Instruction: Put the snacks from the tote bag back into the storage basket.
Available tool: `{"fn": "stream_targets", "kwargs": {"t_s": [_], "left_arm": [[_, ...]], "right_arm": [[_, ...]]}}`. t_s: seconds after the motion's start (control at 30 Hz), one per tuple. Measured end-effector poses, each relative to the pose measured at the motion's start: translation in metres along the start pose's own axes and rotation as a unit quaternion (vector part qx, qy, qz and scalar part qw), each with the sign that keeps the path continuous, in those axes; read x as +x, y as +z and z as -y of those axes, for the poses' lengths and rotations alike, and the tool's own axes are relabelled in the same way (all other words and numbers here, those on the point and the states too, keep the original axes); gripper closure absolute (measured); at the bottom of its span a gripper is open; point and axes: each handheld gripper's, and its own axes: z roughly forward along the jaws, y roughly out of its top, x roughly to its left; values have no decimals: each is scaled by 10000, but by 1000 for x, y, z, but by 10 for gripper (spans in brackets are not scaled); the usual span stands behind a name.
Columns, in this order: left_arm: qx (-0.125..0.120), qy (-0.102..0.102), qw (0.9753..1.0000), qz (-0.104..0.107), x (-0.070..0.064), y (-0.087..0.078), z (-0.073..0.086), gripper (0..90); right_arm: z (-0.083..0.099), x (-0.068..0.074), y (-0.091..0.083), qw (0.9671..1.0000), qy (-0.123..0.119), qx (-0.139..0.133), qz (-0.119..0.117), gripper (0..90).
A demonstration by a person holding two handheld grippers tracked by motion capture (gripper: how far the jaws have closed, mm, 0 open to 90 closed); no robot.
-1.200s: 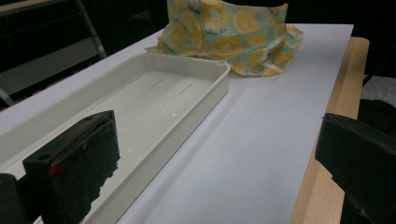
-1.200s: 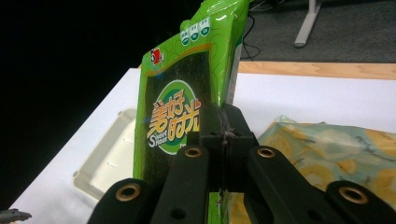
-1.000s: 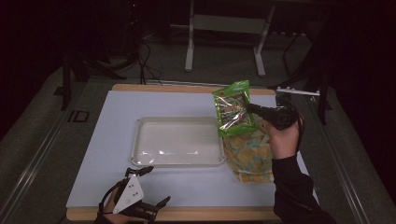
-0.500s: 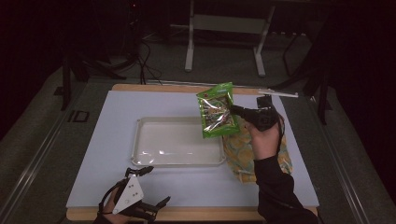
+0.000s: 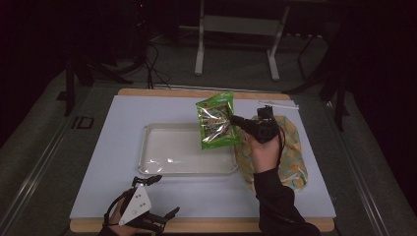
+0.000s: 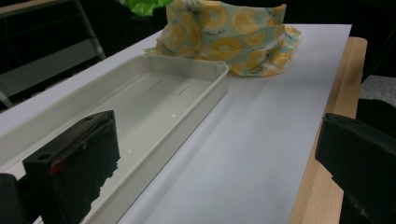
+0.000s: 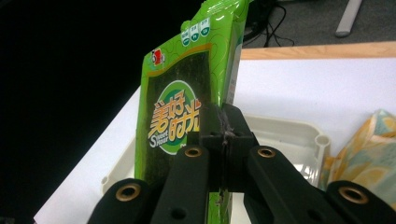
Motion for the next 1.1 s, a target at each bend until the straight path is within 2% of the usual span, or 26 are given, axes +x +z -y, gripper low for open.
{"fn": "stream_targets", "kwargs": {"t_s": [0.27,0.67,1.1], "left_arm": [[-7,5,10000,8,0,0,0,3],[-3,10,10000,23,0,0,0,3],[6,25,10000,34,-1,1,0,3]], "right_arm": [[14,-6,14,9996,259,12,-79,893],[30,-13,32,9987,474,128,-130,893],[57,-22,53,9963,752,388,-118,893]]}}
